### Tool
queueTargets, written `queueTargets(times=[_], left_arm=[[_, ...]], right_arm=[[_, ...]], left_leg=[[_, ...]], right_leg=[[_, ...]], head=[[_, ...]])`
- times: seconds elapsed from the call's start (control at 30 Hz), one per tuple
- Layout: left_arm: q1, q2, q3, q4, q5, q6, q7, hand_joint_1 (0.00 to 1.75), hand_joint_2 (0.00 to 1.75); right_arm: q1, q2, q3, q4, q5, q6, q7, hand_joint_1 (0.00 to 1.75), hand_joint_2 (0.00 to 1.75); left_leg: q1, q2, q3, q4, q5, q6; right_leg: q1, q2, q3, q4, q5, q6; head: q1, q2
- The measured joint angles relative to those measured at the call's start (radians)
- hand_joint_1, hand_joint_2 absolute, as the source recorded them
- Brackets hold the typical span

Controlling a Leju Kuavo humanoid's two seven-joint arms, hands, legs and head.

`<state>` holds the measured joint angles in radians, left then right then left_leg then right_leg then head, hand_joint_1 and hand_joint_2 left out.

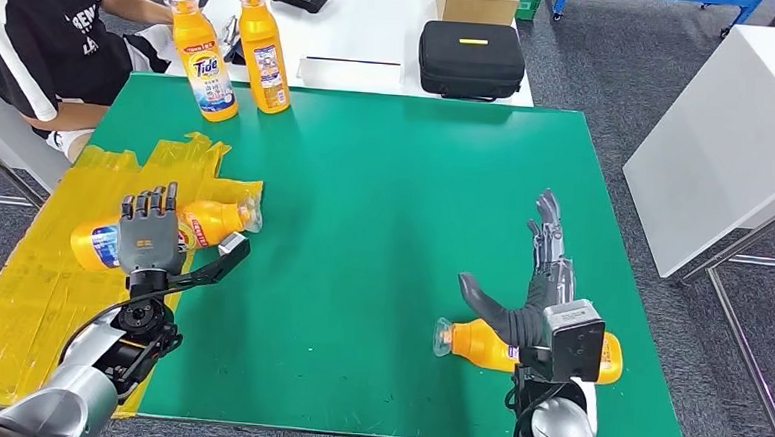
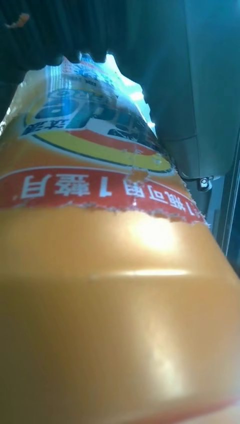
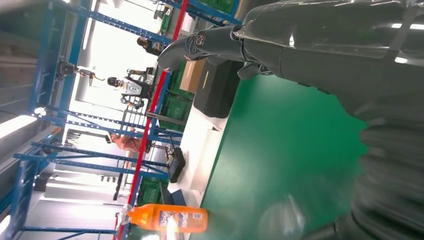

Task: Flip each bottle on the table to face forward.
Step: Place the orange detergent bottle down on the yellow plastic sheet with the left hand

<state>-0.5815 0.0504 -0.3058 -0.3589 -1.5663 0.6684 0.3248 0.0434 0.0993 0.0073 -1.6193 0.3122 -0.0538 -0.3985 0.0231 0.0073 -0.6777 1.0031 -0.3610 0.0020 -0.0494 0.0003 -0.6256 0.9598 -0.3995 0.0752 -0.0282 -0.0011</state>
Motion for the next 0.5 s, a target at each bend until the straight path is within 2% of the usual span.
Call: queueTargets(times=[0.1,0.2,0.33,0.5], left_arm=[[0.001,0.000,0.005,0.001,0.003,0.006,-0.008,0.00,1.75],[0.004,-0.001,0.032,0.000,0.029,0.016,-0.068,0.00,1.75],[0.014,-0.014,0.120,-0.006,0.122,0.020,-0.256,0.00,0.00],[0.019,-0.052,0.241,-0.017,0.210,0.018,-0.430,0.00,0.00]], right_arm=[[0.001,0.007,-0.004,-0.001,0.025,-0.001,0.007,0.00,1.75],[0.005,0.013,-0.010,-0.005,0.052,-0.003,0.010,0.00,1.75],[0.011,0.019,-0.016,-0.011,0.112,-0.007,0.012,0.00,1.75],[0.019,0.026,-0.018,-0.021,0.201,-0.011,0.018,0.00,1.75]], left_leg=[[0.000,0.000,0.000,0.000,0.000,0.000],[0.000,0.000,0.000,0.000,0.000,0.000],[0.000,0.000,0.000,0.000,0.000,0.000],[0.000,0.000,0.000,0.000,0.000,0.000]], right_leg=[[0.000,0.000,0.000,0.000,0.000,0.000],[0.000,0.000,0.000,0.000,0.000,0.000],[0.000,0.000,0.000,0.000,0.000,0.000],[0.000,0.000,0.000,0.000,0.000,0.000]], head=[[0.000,0.000],[0.000,0.000],[0.000,0.000],[0.000,0.000]])
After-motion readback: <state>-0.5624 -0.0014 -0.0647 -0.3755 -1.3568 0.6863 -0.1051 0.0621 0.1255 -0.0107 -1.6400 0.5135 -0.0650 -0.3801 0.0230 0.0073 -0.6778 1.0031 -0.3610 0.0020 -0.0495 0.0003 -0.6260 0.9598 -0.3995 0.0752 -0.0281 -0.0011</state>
